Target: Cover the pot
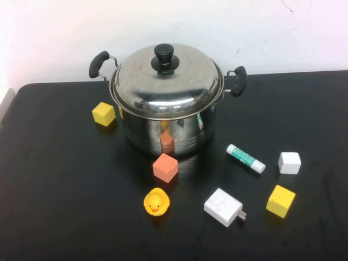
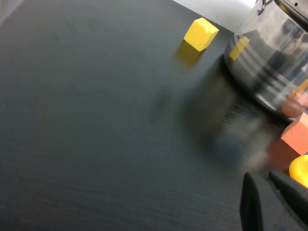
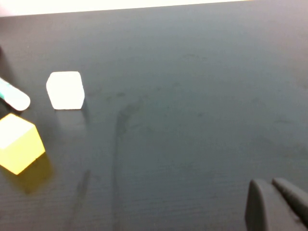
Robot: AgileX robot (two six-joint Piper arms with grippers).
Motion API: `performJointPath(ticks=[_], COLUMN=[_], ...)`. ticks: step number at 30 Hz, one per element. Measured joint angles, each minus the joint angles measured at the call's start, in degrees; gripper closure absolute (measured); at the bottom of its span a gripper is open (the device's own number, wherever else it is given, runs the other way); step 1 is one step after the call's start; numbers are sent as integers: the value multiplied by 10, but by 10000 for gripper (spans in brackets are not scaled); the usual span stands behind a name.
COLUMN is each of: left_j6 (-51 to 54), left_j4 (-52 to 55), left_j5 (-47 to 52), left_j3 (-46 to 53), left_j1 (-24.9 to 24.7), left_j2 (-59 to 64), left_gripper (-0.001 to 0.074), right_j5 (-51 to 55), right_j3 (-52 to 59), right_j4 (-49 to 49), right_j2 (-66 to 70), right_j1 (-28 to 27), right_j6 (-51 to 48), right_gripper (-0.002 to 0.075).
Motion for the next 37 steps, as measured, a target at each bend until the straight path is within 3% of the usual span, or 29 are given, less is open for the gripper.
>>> performJointPath(ticks=[6,12,17,37], left_j6=[8,138,180,200], left_j4=[6,15,15,15], left_j5=[0,0,0,0], left_j3=[0,-1,-1,-1], left_j1=[0,0,0,0], left_j2=[0,0,0,0], left_gripper=[736,736,736,736], right_j5=[0,0,0,0], right_j3=[0,0,0,0], right_j4=[0,0,0,0], right_j2=[0,0,0,0], right_j1=[0,0,0,0], right_j6=[0,0,0,0], right_gripper=[728,728,728,728])
